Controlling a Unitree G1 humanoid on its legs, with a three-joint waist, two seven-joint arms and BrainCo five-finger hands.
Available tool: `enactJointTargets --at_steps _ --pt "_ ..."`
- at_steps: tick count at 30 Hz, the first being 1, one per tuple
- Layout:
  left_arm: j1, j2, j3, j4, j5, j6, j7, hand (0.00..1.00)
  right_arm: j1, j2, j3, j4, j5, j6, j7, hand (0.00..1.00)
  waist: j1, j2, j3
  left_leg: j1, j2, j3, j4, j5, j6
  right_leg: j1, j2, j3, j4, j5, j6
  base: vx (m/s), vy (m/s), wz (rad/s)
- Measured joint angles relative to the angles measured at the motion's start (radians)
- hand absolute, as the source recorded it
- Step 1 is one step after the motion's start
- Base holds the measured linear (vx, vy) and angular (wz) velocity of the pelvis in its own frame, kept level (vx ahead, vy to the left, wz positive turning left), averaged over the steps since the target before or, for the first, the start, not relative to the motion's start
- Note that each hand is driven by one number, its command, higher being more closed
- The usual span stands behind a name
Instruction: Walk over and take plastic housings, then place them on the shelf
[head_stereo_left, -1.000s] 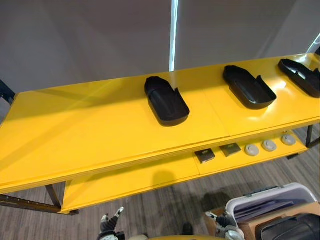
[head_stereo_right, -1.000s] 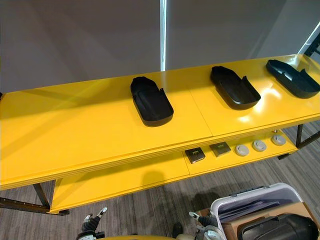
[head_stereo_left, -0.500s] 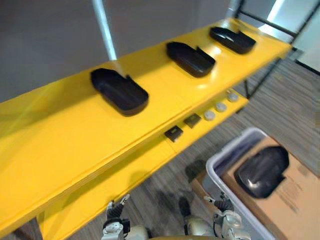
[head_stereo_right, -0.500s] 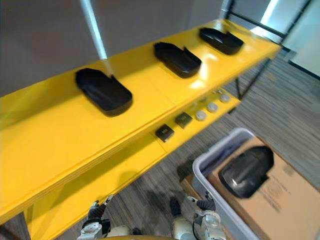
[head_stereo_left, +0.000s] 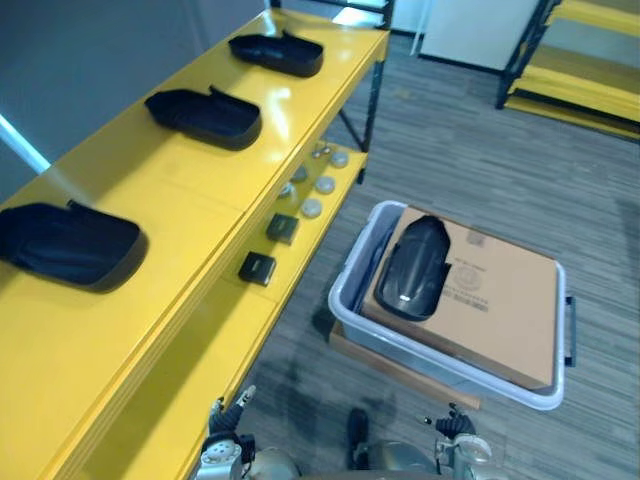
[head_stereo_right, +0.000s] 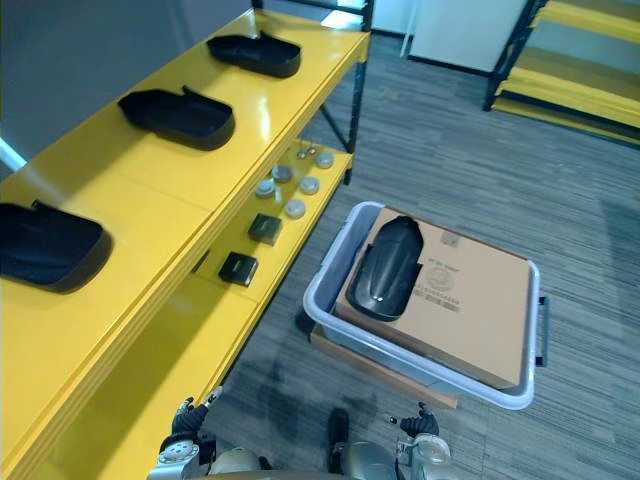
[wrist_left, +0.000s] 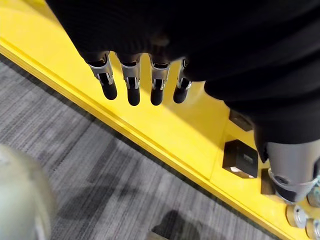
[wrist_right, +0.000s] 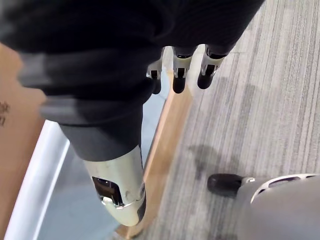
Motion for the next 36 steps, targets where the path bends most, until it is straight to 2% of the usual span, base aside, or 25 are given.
enactJointTargets --at_steps 2,3,4,5,6,9,12,15,18,21,22,23,25,30,33,36 --pt "0.000 -0.006 -0.005 0.000 0.000 0.000 0.000 0.00 0.002 0.000 -0.011 -0.006 0.018 -0.006 -0.013 0.00 0.001 0.008 0.000 -0.007 -0.055 -0.087 -0.104 0.000 -0.005 0.001 -0.001 0.045 0.006 -0.002 0.006 0.07 0.140 -0.97" --pt "0.003 -0.009 -0.021 0.002 0.000 0.001 -0.001 0.00 0.009 0.005 -0.046 -0.007 0.029 -0.007 -0.016 0.00 0.001 0.021 -0.006 0.014 -0.093 -0.174 -0.255 0.013 -0.018 -0.011 0.000 0.064 0.016 -0.011 0.022 0.06 0.188 -1.13" --pt "0.004 -0.010 -0.037 0.004 0.000 0.001 -0.003 0.00 0.022 0.005 -0.053 -0.011 0.032 -0.007 -0.018 0.00 0.000 0.038 -0.015 0.027 -0.092 -0.198 -0.337 0.022 -0.024 -0.016 0.009 0.064 0.025 -0.016 0.029 0.04 0.177 -1.00" --pt "0.004 -0.011 -0.037 0.007 -0.001 0.002 -0.006 0.00 0.024 0.006 -0.064 -0.016 0.037 -0.007 -0.017 0.00 0.001 0.047 -0.017 0.037 -0.082 -0.186 -0.348 0.052 -0.001 -0.015 0.011 0.069 0.036 -0.022 0.036 0.14 0.195 -0.69" --pt "0.005 -0.013 -0.034 0.006 0.000 0.004 -0.009 0.00 0.065 0.037 -0.086 -0.056 0.053 -0.007 -0.020 0.00 -0.003 0.036 -0.026 0.062 -0.090 -0.147 -0.380 0.051 0.006 0.000 -0.013 0.060 0.043 -0.039 0.056 0.14 0.157 -0.42" --pt "-0.011 -0.015 -0.032 0.005 0.000 0.005 -0.017 0.00 0.113 0.061 -0.099 -0.087 0.081 -0.007 -0.022 0.00 -0.002 0.021 -0.039 0.085 -0.106 -0.118 -0.404 0.046 0.023 0.004 -0.037 0.063 0.050 -0.047 0.072 0.20 0.195 -0.21" --pt "-0.020 -0.019 -0.031 0.005 0.001 0.013 -0.020 0.00 0.120 0.072 -0.116 -0.090 0.112 -0.007 -0.033 0.00 0.000 0.018 -0.048 0.135 -0.125 -0.091 -0.430 0.047 0.025 0.022 -0.059 0.061 0.053 -0.056 0.083 0.20 0.139 -0.11" --pt "-0.014 -0.019 -0.028 0.005 0.001 0.015 -0.020 0.00 0.134 0.075 -0.154 -0.158 0.139 -0.009 -0.036 0.00 0.000 0.032 -0.066 0.180 -0.134 -0.077 -0.461 0.047 0.025 0.051 -0.069 0.053 0.049 -0.064 0.095 0.20 0.097 -0.06" --pt "-0.011 -0.019 0.003 0.004 0.003 0.015 -0.019 0.00 0.139 0.074 -0.205 -0.229 0.173 -0.015 -0.055 0.00 0.001 0.036 -0.082 0.220 -0.137 -0.074 -0.491 0.048 0.024 0.075 -0.072 0.036 0.050 -0.071 0.106 0.14 0.053 0.02" --pt "0.009 -0.018 0.011 0.001 0.003 0.017 -0.017 0.00 0.147 0.071 -0.271 -0.359 0.183 -0.018 -0.091 0.00 0.001 0.036 -0.100 0.228 -0.138 -0.067 -0.492 0.051 0.020 0.080 -0.074 0.034 0.051 -0.071 0.106 0.12 0.033 -0.04" --pt "0.015 -0.019 0.011 0.000 0.004 0.018 -0.017 0.00 0.160 0.066 -0.285 -0.449 0.183 -0.019 -0.110 0.00 0.000 0.034 -0.101 0.238 -0.141 -0.063 -0.492 0.056 0.015 0.090 -0.078 0.033 0.052 -0.072 0.106 0.11 0.030 -0.07" --pt "0.027 -0.019 0.012 -0.001 0.005 0.020 -0.016 0.00 0.181 0.060 -0.290 -0.550 0.179 -0.023 -0.132 0.00 0.000 0.025 -0.107 0.242 -0.151 -0.058 -0.493 0.073 0.026 0.092 -0.089 0.031 0.055 -0.078 0.107 0.12 0.021 -0.04" --pt "0.041 -0.020 0.010 -0.020 0.005 0.024 -0.016 0.00 0.211 0.047 -0.292 -0.700 0.171 -0.032 -0.157 0.00 -0.002 0.008 -0.116 0.242 -0.168 -0.059 -0.494 0.088 0.014 0.092 -0.108 0.014 0.059 -0.097 0.113 0.08 -0.007 0.03" --pt "0.065 -0.029 -0.002 -0.044 0.007 0.024 -0.017 0.00 0.248 0.026 -0.283 -1.039 0.117 -0.054 -0.188 0.00 -0.005 -0.005 -0.123 0.245 -0.170 -0.082 -0.491 0.088 0.014 0.113 -0.114 -0.024 0.048 -0.113 0.096 0.05 -0.040 0.14" --pt "0.078 -0.031 -0.021 -0.047 0.007 0.024 -0.018 0.00 0.247 0.026 -0.251 -1.130 0.100 -0.069 -0.183 0.00 -0.005 -0.011 -0.127 0.246 -0.169 -0.089 -0.490 0.088 0.014 0.122 -0.115 -0.040 0.043 -0.120 0.090 0.03 -0.048 0.13" --pt "0.094 -0.028 -0.044 -0.064 0.008 0.017 -0.020 0.00 0.233 0.011 -0.188 -1.180 0.032 -0.079 -0.157 0.00 -0.004 -0.016 -0.130 0.245 -0.169 -0.121 -0.491 0.088 0.014 0.134 -0.114 -0.059 0.030 -0.122 0.087 0.02 -0.048 0.22"
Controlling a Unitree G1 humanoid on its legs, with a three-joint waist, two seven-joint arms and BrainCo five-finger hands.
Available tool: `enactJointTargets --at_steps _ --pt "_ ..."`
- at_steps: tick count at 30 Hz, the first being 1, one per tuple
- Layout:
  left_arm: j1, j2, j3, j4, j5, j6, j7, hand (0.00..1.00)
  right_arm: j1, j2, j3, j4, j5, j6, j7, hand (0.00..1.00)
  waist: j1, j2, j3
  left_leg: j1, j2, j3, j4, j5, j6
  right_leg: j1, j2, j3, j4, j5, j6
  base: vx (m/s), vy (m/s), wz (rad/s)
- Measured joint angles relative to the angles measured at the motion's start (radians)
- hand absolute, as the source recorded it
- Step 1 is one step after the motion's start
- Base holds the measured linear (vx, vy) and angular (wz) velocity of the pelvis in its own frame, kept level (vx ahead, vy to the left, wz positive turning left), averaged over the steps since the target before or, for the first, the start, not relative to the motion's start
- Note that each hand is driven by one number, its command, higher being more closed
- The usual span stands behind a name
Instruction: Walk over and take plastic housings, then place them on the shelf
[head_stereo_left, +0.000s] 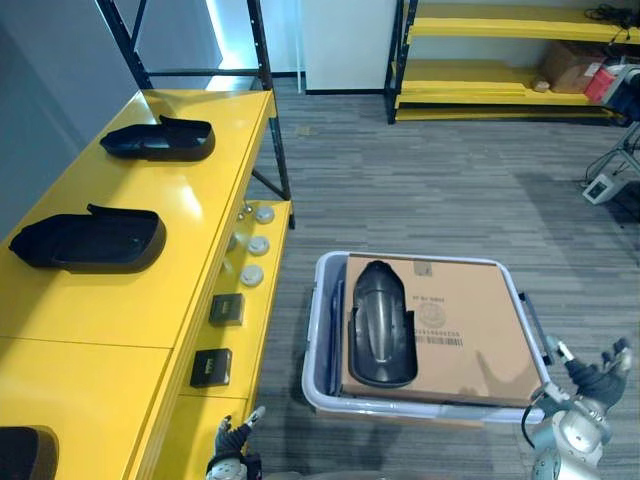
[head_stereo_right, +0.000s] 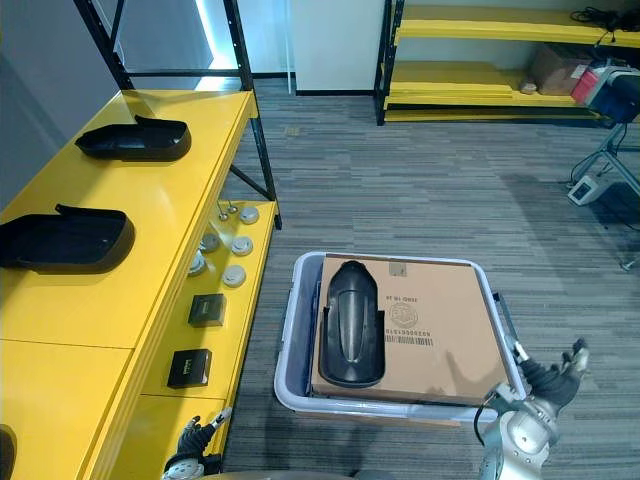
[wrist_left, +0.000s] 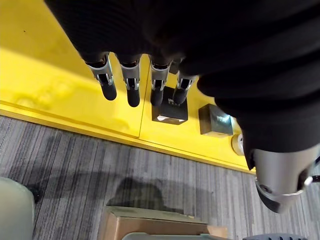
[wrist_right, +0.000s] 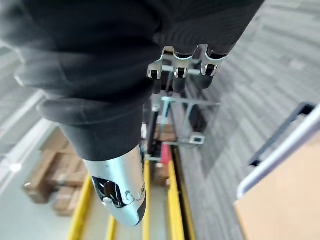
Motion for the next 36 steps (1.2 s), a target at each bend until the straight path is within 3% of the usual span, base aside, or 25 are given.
enactJointTargets --at_steps 2,7,15,20,27,31,34,35,36 --pt "0.000 0.005 -0.018 0.001 0.006 -0.003 -0.001 0.00 -0.019 -0.030 0.051 0.001 -0.068 -0.001 0.030 0.00 0.001 -0.003 -0.002 -0.001 -0.006 -0.019 -0.004 0.010 0.016 0.010 -0.004 -0.016 -0.006 0.000 0.000 0.01 -0.037 0.26" --pt "-0.001 0.029 -0.044 0.008 0.020 -0.006 -0.001 0.00 -0.097 -0.067 0.083 0.132 -0.198 0.004 0.041 0.00 0.002 -0.006 -0.004 0.003 -0.016 -0.065 -0.018 0.019 0.017 0.020 -0.011 -0.031 -0.006 0.001 0.000 0.00 -0.022 0.23" --pt "-0.005 0.062 -0.075 0.026 0.019 -0.007 0.000 0.00 -0.221 -0.125 0.164 0.415 -0.322 0.089 0.038 0.00 0.002 -0.002 -0.009 -0.022 -0.037 -0.119 -0.036 0.043 0.033 0.020 -0.030 -0.074 -0.034 0.027 0.009 -0.03 -0.004 0.19" --pt "-0.009 0.067 -0.076 0.030 0.019 -0.010 0.003 0.00 -0.322 -0.160 0.196 0.596 -0.364 0.135 0.034 0.00 0.002 -0.004 -0.008 -0.064 -0.062 -0.152 -0.070 0.111 0.039 -0.013 -0.053 -0.104 -0.056 0.074 0.014 -0.04 0.006 0.22" --pt "-0.018 0.072 -0.075 0.036 0.019 -0.020 0.010 0.00 -0.449 -0.161 0.223 0.807 -0.400 0.179 0.033 0.00 0.009 0.005 0.017 -0.117 -0.075 -0.212 -0.106 0.113 0.041 -0.038 -0.059 -0.146 -0.111 0.097 0.021 -0.08 0.008 0.27" --pt "-0.043 0.072 -0.075 0.047 0.019 -0.023 0.024 0.00 -0.548 -0.158 0.232 0.963 -0.410 0.204 0.031 0.00 0.016 0.020 0.057 -0.143 -0.079 -0.235 -0.159 0.138 0.069 -0.067 -0.060 -0.156 -0.144 0.119 0.026 -0.14 0.018 0.12" --pt "-0.051 0.078 -0.075 0.048 0.019 -0.022 0.028 0.00 -0.591 -0.139 0.220 1.084 -0.436 0.225 0.033 0.00 0.032 0.020 0.075 -0.156 -0.078 -0.236 -0.192 0.157 0.056 -0.087 -0.060 -0.155 -0.160 0.141 0.025 -0.16 0.018 0.00" --pt "-0.052 0.082 -0.075 0.049 0.019 -0.022 0.028 0.00 -0.601 -0.131 0.217 1.105 -0.445 0.226 0.030 1.00 0.032 0.019 0.077 -0.158 -0.078 -0.236 -0.202 0.164 0.053 -0.093 -0.060 -0.155 -0.160 0.144 0.025 -0.14 0.012 0.02" --pt "-0.052 0.088 -0.075 0.058 0.019 -0.021 0.030 0.00 -0.617 -0.125 0.199 1.106 -0.453 0.234 0.030 1.00 0.032 0.019 0.078 -0.159 -0.077 -0.236 -0.213 0.174 0.053 -0.099 -0.061 -0.155 -0.161 0.146 0.028 -0.09 0.007 0.02"
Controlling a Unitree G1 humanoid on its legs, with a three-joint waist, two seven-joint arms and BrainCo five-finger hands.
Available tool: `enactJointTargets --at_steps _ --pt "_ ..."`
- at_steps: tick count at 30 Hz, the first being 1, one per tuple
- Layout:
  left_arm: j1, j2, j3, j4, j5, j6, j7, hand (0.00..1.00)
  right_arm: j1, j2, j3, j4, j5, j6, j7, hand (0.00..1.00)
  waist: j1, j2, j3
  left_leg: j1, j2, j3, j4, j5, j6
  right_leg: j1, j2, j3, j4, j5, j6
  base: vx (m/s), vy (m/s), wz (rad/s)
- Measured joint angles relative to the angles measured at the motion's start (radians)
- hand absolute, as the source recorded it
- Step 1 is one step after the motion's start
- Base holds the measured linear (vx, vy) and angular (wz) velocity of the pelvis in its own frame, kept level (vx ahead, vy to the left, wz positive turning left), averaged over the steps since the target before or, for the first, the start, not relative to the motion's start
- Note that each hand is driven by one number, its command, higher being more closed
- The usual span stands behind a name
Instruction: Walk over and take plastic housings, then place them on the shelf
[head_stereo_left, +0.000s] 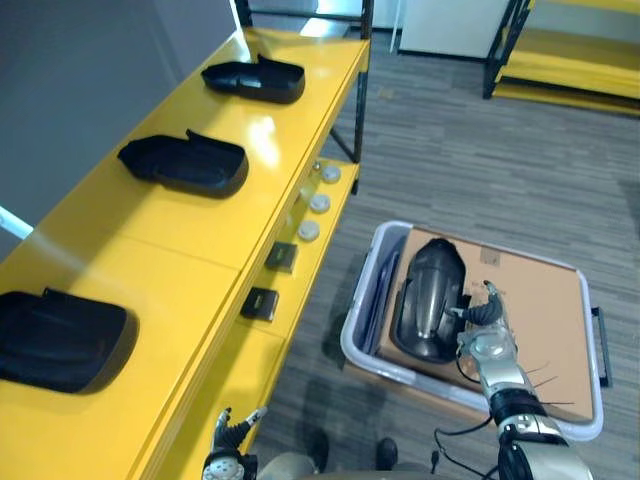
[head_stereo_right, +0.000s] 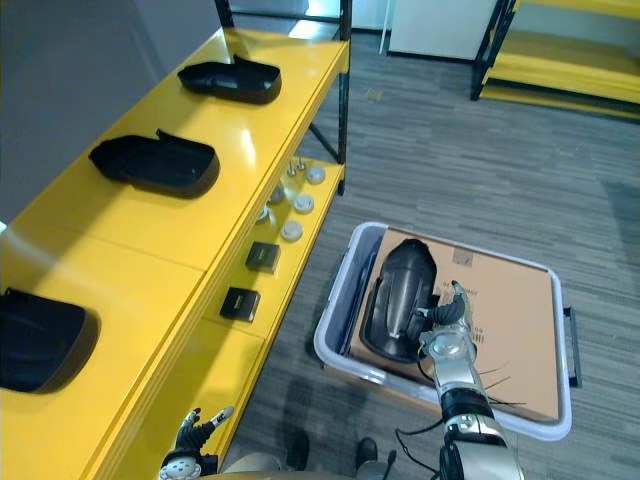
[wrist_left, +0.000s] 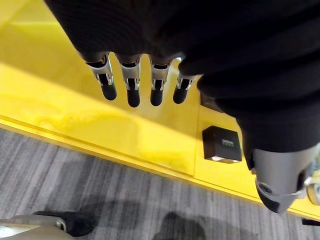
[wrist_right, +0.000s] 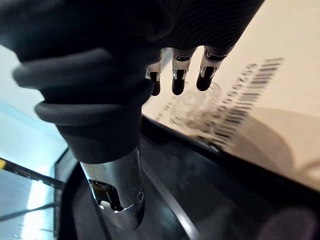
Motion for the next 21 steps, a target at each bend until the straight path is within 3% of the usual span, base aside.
enactJointTargets --at_steps 7,21 --pt "0.008 0.012 0.000 0.032 0.000 0.018 0.015 0.00 -0.056 0.006 -0.127 0.037 -0.012 0.029 -0.042 1.00 0.003 -0.011 0.006 0.017 0.008 -0.004 -0.049 0.029 0.003 0.001 0.004 -0.009 -0.008 0.001 0.000 0.02 0.001 0.03" --pt "0.005 0.020 0.002 0.027 -0.006 0.016 0.016 0.00 -0.071 0.039 -0.160 0.080 0.102 0.010 -0.041 1.00 0.001 -0.027 0.015 0.050 0.004 0.004 -0.060 0.031 0.003 0.028 0.001 0.000 -0.010 0.000 -0.001 0.03 0.013 -0.01"
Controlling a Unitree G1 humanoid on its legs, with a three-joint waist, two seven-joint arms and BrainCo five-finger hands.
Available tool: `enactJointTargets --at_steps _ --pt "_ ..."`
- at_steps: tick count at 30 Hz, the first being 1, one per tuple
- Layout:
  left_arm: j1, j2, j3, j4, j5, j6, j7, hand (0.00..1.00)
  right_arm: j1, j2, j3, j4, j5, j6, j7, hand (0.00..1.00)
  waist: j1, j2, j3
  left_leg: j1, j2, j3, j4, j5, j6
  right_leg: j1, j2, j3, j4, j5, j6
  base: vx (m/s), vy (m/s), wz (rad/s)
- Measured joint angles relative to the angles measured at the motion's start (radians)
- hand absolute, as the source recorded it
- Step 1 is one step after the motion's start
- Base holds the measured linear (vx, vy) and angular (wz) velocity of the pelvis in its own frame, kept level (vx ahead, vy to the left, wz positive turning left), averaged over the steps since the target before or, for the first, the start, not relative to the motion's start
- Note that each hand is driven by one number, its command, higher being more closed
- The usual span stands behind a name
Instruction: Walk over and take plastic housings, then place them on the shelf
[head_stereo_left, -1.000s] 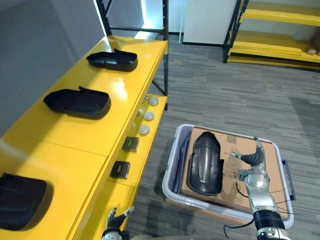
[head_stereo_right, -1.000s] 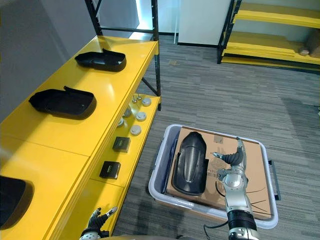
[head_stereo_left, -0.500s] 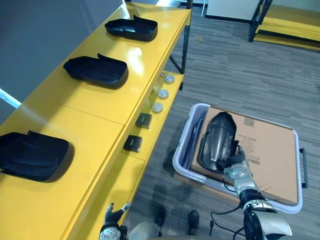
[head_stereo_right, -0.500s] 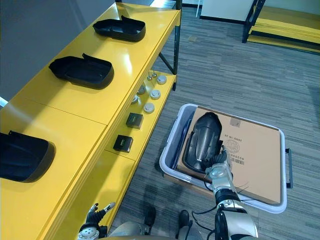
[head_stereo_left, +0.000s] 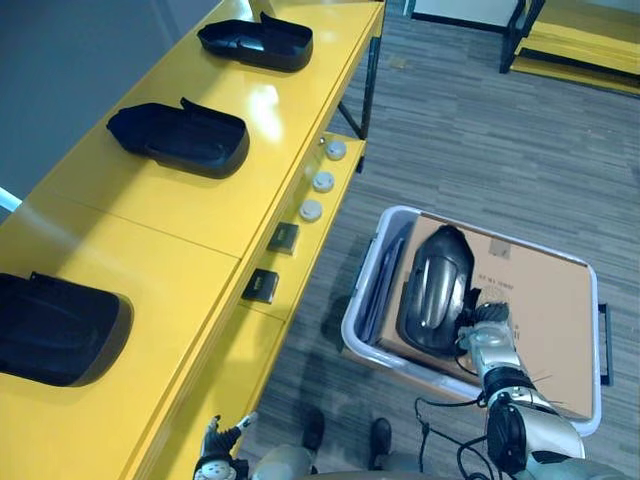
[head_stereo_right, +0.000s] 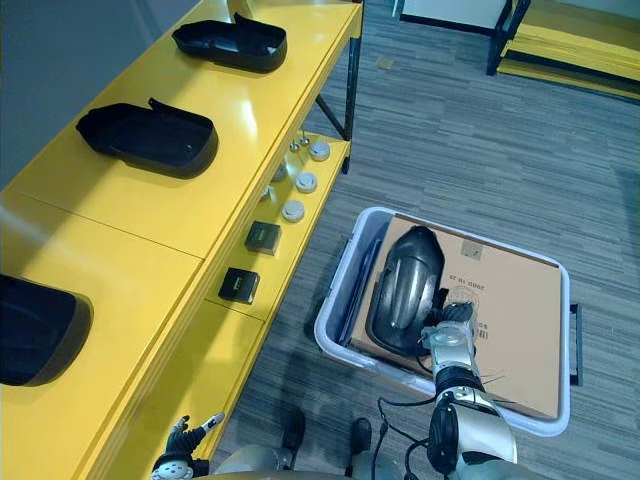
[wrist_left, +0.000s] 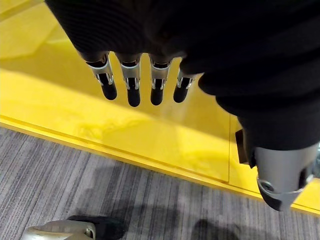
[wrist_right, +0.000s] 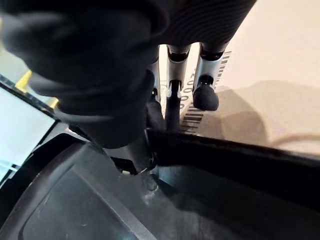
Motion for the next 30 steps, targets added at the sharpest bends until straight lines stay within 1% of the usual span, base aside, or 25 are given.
enactJointTargets --at_steps 3,4,6,7,9,12,13,17,21,23,24,26,28,30 --pt "0.000 0.000 0.000 -0.005 0.000 0.001 0.004 0.00 0.051 0.017 0.026 -0.127 0.000 0.005 -0.021 1.00 -0.001 -0.001 0.001 0.002 -0.004 0.000 0.000 0.000 0.000 0.001 -0.001 0.004 0.000 0.000 0.000 -0.07 0.016 -0.01" --pt "0.003 -0.001 0.000 -0.013 0.001 0.002 0.005 0.00 0.084 0.022 0.040 -0.196 -0.002 0.008 -0.034 1.00 -0.001 -0.001 0.001 0.002 -0.004 0.000 0.000 0.000 0.001 0.001 -0.002 0.004 0.000 0.000 0.000 -0.06 0.011 0.01" --pt "0.009 -0.004 0.000 -0.038 0.002 0.003 0.009 0.00 0.177 0.042 0.046 -0.387 -0.012 0.011 -0.048 1.00 -0.002 -0.002 0.001 0.002 -0.005 0.000 0.000 -0.002 0.002 0.000 -0.002 0.006 0.000 0.000 0.000 -0.07 0.011 -0.01" --pt "0.009 -0.006 0.000 -0.046 0.003 0.003 0.013 0.00 0.197 0.046 0.046 -0.430 -0.018 0.011 -0.055 1.00 -0.002 -0.002 0.001 0.002 -0.005 0.000 0.001 -0.003 0.005 0.000 -0.001 0.008 0.000 0.000 0.000 -0.08 0.009 -0.06" --pt "0.011 -0.013 -0.002 -0.083 0.003 0.003 0.022 0.00 0.256 0.058 0.042 -0.549 -0.040 0.010 -0.093 1.00 -0.007 -0.002 0.001 0.002 -0.006 0.003 0.005 -0.003 0.005 -0.002 -0.001 0.018 0.000 0.001 0.002 -0.10 0.008 -0.11" --pt "0.011 -0.026 -0.011 -0.135 0.003 0.003 0.023 0.00 0.290 0.065 0.040 -0.624 -0.049 0.009 -0.127 1.00 -0.015 -0.002 0.000 0.002 -0.005 0.003 0.011 -0.004 0.006 -0.002 -0.001 0.026 0.001 0.002 0.004 -0.07 0.001 -0.07" --pt "0.013 -0.033 -0.021 -0.173 0.003 0.003 0.024 0.00 0.307 0.068 0.042 -0.660 -0.049 0.007 -0.138 1.00 -0.027 -0.002 0.000 0.001 -0.004 0.003 0.013 -0.003 0.006 -0.002 0.000 0.026 0.001 0.002 0.004 -0.06 -0.002 -0.02" --pt "0.042 -0.038 -0.101 -0.373 0.004 -0.002 0.027 0.00 0.371 0.085 0.047 -0.806 -0.068 -0.013 -0.177 1.00 -0.030 -0.001 -0.002 0.000 0.006 0.007 0.013 -0.004 0.005 -0.007 0.006 0.032 0.003 0.002 0.003 -0.03 -0.010 -0.05" --pt "0.065 -0.048 -0.165 -0.574 0.004 -0.007 0.045 0.00 0.401 0.100 0.078 -0.920 -0.097 -0.017 -0.198 1.00 -0.031 0.000 -0.004 0.000 0.009 0.009 0.020 -0.006 0.002 -0.006 0.009 0.034 0.004 0.001 0.001 0.00 0.000 0.00" --pt "0.069 -0.056 -0.202 -0.713 0.004 -0.022 0.049 0.00 0.424 0.112 0.119 -1.011 -0.131 -0.032 -0.204 1.00 -0.031 -0.001 -0.004 0.001 0.007 0.010 0.033 -0.008 -0.001 0.003 0.007 0.033 0.004 0.001 0.001 0.00 0.000 0.00" --pt "0.067 -0.057 -0.212 -0.746 0.004 -0.025 0.050 0.00 0.428 0.112 0.130 -1.030 -0.138 -0.035 -0.204 1.00 -0.031 -0.001 -0.004 0.005 0.007 0.010 0.034 -0.009 -0.002 0.007 0.006 0.033 0.003 0.000 0.001 0.00 0.000 0.00" --pt "0.063 -0.059 -0.244 -0.862 0.004 -0.048 0.070 0.00 0.444 0.118 0.198 -1.101 -0.179 -0.054 -0.216 1.00 -0.031 -0.002 -0.018 0.010 0.007 0.010 0.034 -0.012 -0.003 0.011 0.007 0.033 0.003 -0.003 -0.002 0.00 0.000 0.00" --pt "0.057 -0.059 -0.263 -0.933 0.004 -0.056 0.082 0.00 0.452 0.135 0.231 -1.145 -0.202 -0.063 -0.217 1.00 -0.031 -0.001 -0.027 0.010 0.007 0.010 0.034 -0.012 -0.003 0.011 0.007 0.034 0.003 -0.003 -0.002 0.00 0.000 0.00" --pt "0.040 -0.058 -0.292 -1.019 0.002 -0.076 0.095 0.00 0.457 0.148 0.278 -1.189 -0.223 -0.081 -0.219 1.00 -0.031 -0.002 -0.041 0.015 0.007 0.011 0.034 -0.012 -0.003 0.015 0.006 0.034 0.004 -0.003 -0.002 0.00 0.000 0.00"
